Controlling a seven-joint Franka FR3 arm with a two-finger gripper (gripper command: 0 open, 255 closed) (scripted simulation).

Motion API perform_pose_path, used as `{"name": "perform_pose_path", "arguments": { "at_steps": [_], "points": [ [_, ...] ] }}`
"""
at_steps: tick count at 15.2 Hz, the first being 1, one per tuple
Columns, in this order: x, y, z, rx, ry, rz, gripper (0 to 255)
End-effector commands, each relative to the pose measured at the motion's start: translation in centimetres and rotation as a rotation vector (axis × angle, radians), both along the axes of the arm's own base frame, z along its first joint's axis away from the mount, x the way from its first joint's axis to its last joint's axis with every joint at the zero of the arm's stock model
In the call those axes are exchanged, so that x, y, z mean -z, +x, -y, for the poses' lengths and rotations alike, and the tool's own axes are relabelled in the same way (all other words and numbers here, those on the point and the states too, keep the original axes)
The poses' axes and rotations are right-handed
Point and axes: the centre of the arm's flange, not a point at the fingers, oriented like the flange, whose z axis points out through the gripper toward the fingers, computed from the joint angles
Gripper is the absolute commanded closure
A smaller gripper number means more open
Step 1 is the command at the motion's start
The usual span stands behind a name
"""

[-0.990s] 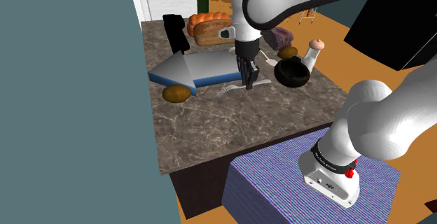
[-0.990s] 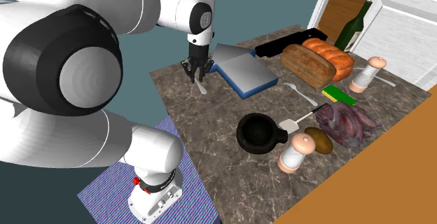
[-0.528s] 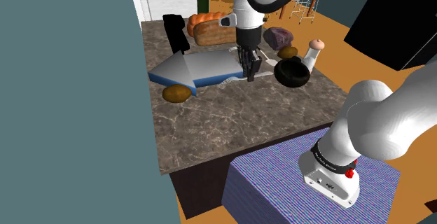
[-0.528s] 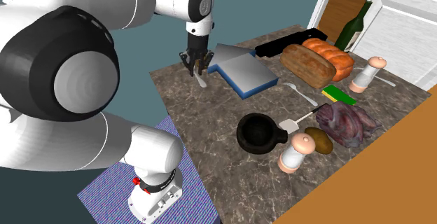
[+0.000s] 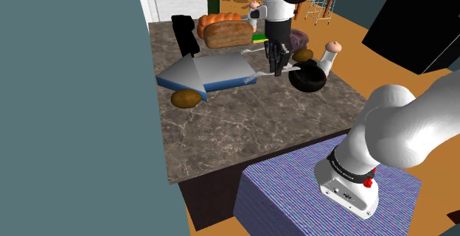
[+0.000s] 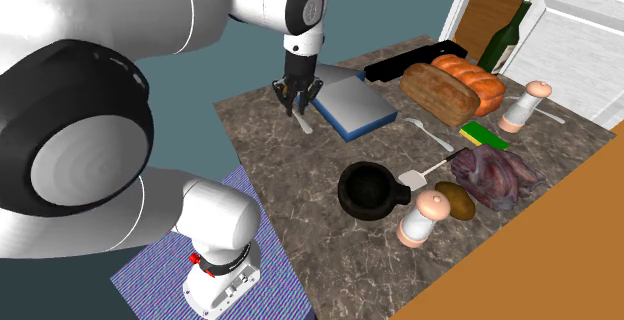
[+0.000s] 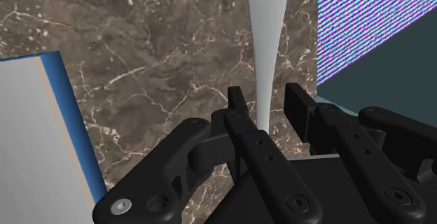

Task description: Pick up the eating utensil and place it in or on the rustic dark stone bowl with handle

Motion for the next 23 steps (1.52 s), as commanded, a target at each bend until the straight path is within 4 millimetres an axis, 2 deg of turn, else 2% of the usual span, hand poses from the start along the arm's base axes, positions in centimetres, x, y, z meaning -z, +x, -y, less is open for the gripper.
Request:
{"name": "perform_pose_path", "arguments": {
  "at_steps": [1, 20, 21, 23],
  "points": [
    [0.2, -0.4, 2.7, -0.001, 0.0, 0.0, 255],
    [1.1, -2.6, 27.7, -0.001, 0.0, 0.0, 255],
    [1.1, -2.7, 28.4, -0.001, 0.0, 0.0, 255],
    [2.2, -2.7, 28.4, -0.001, 0.0, 0.0, 255]
  ]
}}
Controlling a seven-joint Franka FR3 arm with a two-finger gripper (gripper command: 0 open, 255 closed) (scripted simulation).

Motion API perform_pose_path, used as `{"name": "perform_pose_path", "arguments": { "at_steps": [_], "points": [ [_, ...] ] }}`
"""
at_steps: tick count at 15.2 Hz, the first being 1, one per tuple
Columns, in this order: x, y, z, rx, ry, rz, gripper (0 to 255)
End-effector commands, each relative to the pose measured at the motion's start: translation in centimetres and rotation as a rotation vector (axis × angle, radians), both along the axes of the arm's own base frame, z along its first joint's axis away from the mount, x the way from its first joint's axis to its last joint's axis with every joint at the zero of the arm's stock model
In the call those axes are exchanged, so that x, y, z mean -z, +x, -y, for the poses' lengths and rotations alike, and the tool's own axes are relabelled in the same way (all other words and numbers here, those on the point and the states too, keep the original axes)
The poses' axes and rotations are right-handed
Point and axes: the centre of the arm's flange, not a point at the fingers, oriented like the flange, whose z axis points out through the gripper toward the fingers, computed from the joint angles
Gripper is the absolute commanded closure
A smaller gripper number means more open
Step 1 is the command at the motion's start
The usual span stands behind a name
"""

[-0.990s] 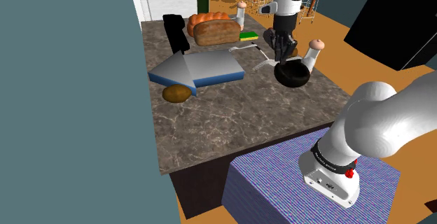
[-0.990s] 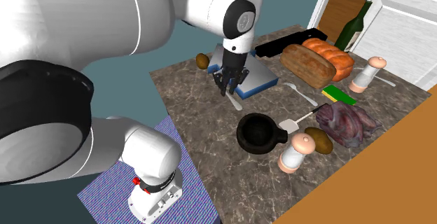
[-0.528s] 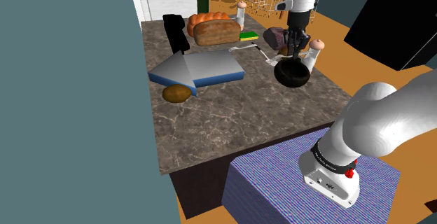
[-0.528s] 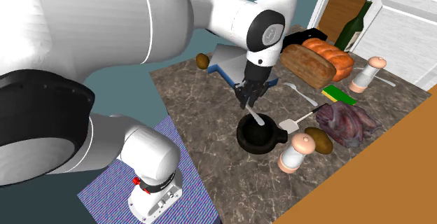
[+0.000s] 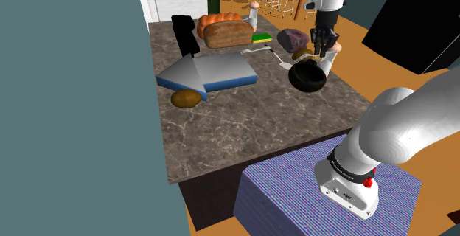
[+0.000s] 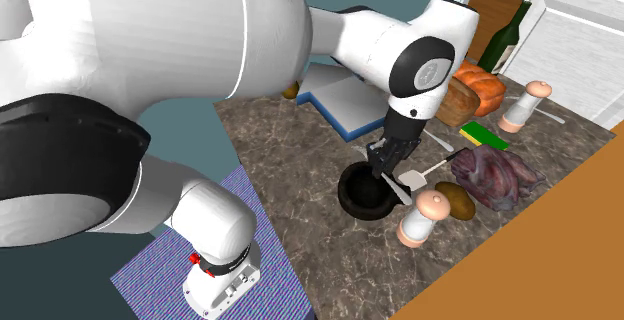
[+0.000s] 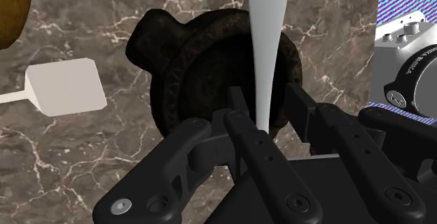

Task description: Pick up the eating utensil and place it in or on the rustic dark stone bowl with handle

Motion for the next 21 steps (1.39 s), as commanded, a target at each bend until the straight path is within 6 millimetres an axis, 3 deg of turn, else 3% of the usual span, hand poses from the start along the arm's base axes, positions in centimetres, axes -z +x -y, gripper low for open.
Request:
{"name": "perform_pose_path", "arguments": {
  "at_steps": [1, 8, 16, 17, 21],
  "points": [
    [0.9, 0.0, 0.2, -0.001, 0.0, 0.0, 255],
    [5.1, 0.0, 0.2, -0.001, 0.0, 0.0, 255],
    [5.1, 0.0, 0.2, -0.001, 0.0, 0.0, 255],
    [5.1, 0.0, 0.2, -0.001, 0.0, 0.0, 0],
    [5.1, 0.0, 0.2, -0.001, 0.0, 0.0, 0]
  ]
}}
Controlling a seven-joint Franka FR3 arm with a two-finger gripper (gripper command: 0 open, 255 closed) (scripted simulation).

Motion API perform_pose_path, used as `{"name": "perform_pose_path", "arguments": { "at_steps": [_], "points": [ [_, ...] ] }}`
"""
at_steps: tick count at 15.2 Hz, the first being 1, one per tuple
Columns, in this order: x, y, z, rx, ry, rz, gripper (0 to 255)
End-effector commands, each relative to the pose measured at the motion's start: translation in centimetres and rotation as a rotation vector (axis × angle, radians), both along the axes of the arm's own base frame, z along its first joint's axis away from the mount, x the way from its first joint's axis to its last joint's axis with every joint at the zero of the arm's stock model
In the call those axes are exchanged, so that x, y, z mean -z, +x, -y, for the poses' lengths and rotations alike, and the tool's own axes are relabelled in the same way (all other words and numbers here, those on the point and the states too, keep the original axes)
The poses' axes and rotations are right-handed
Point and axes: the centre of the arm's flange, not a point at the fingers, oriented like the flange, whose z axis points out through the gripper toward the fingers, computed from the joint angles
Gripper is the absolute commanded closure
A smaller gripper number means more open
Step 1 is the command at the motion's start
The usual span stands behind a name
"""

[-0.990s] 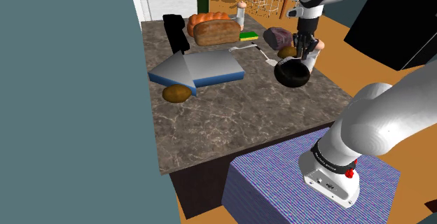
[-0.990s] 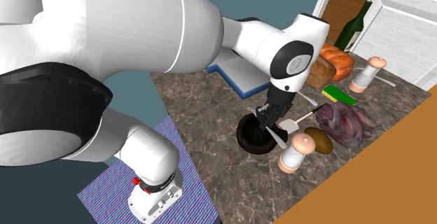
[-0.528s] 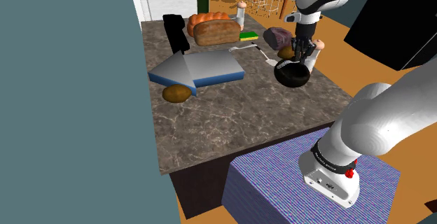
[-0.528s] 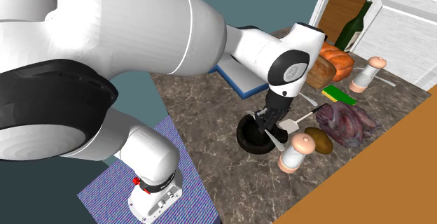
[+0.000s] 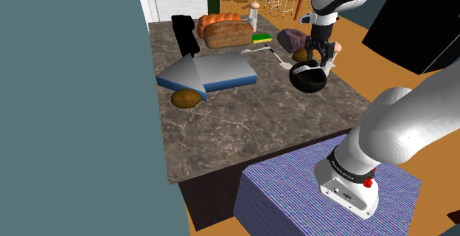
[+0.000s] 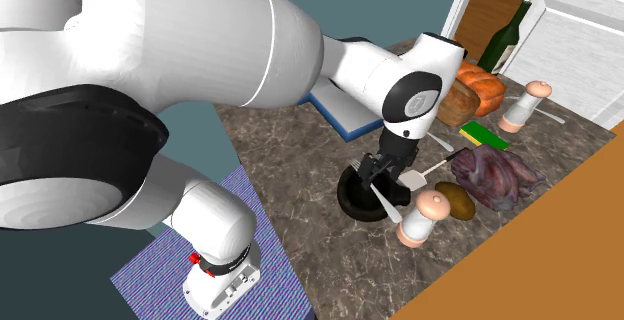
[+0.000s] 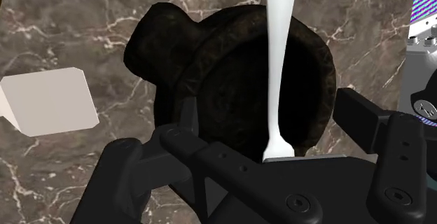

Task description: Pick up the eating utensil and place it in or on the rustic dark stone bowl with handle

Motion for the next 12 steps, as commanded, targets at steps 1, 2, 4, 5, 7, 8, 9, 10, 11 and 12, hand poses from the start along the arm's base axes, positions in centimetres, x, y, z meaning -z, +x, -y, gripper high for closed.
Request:
{"name": "perform_pose_path", "arguments": {
  "at_steps": [1, 2, 4, 5, 7, 8, 9, 10, 11, 12],
  "points": [
    [0.0, 0.0, 0.0, 0.0, 0.0, 0.0, 0],
    [-1.3, 0.3, 0.0, 0.0, 0.0, 0.0, 0],
    [-3.9, 0.9, 0.0, 0.0, 0.0, 0.0, 0],
    [-4.9, 1.1, 0.0, 0.0, 0.0, 0.0, 0],
    [-4.9, 1.1, 0.0, 0.0, 0.0, 0.0, 0],
    [-4.9, 1.1, 0.0, 0.0, 0.0, 0.0, 0],
    [-4.9, 1.1, 0.0, 0.0, 0.0, 0.0, 0],
    [-4.9, 1.1, 0.0, 0.0, 0.0, 0.0, 0],
    [-4.9, 1.1, 0.0, 0.0, 0.0, 0.0, 0],
    [-4.9, 1.1, 0.0, 0.0, 0.0, 0.0, 0]
  ]
}}
